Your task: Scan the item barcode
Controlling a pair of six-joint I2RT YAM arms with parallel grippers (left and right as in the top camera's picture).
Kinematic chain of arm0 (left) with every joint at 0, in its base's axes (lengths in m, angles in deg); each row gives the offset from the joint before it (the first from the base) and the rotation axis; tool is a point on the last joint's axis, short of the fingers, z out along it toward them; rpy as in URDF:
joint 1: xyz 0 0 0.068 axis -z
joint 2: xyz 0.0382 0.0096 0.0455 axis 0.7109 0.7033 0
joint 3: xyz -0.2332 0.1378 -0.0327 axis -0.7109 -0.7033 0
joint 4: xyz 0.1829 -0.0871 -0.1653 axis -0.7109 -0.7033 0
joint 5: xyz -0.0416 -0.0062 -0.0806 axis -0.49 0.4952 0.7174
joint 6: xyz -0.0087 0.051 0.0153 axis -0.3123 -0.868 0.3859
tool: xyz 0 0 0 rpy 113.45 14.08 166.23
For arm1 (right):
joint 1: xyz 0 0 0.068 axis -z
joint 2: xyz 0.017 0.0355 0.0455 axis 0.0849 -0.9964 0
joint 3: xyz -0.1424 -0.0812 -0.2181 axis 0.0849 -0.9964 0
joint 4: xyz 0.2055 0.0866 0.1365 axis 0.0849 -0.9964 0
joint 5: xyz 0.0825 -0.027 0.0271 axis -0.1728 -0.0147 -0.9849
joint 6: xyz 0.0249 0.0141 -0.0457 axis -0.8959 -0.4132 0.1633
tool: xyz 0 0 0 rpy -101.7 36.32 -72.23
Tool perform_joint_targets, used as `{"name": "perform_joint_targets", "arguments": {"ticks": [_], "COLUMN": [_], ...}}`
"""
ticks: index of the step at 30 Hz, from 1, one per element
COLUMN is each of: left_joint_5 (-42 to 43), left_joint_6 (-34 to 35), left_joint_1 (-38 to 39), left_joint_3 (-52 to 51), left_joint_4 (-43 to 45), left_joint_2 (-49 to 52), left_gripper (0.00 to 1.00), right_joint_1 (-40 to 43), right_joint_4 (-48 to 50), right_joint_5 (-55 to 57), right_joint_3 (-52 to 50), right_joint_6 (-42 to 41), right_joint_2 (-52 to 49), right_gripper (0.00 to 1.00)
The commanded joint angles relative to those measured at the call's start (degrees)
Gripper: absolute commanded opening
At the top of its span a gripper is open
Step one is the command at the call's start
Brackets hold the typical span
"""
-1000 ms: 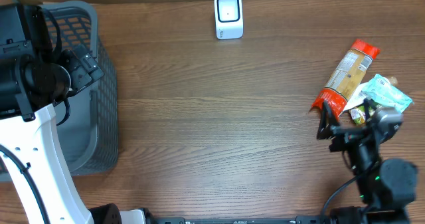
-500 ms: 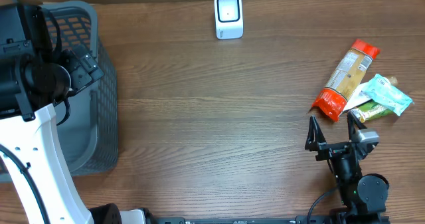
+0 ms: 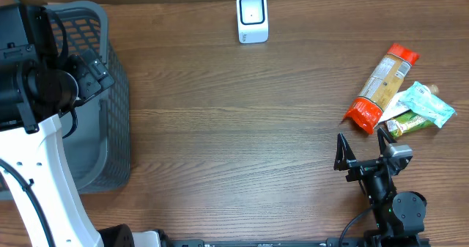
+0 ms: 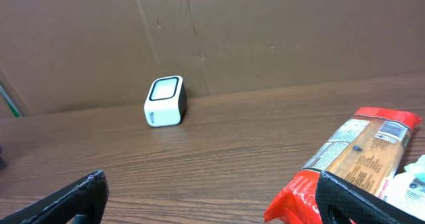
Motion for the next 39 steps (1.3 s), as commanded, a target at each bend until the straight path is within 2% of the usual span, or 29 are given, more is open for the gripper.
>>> {"name": "perform_joint_targets", "arguments": {"ticks": [1, 30, 35, 39], "left_joint_5": [-0.79, -0.79, -0.79, -0.79], "left_joint_6": [-0.61, -0.61, -0.59, -0.61], "left_joint_1": [-0.26, -0.13, 3.63, 8.96], "left_joint_3": [0.02, 0.02, -0.76, -5.18], "left_joint_4": [0.04, 0.04, 0.04, 0.04], "left_joint_2": [0.09, 0.72, -1.73, -6.45], "left_gripper": [1.00, 1.00, 1.00, 1.00], "right_joint_1": [-0.44, -0.44, -0.44, -0.44], "right_joint_4": [0.24, 0.24, 0.24, 0.26], "right_joint_5": [-0.31, -0.31, -0.31, -0.31], "right_joint_3": [-0.61, -0.61, -0.61, -0.61], "right_joint_6": [-0.37, -0.37, -0.37, -0.37], "right_joint_2": [0.68, 0.68, 0.68, 0.68], "right_gripper": [1.00, 1.00, 1.00, 1.00]}}
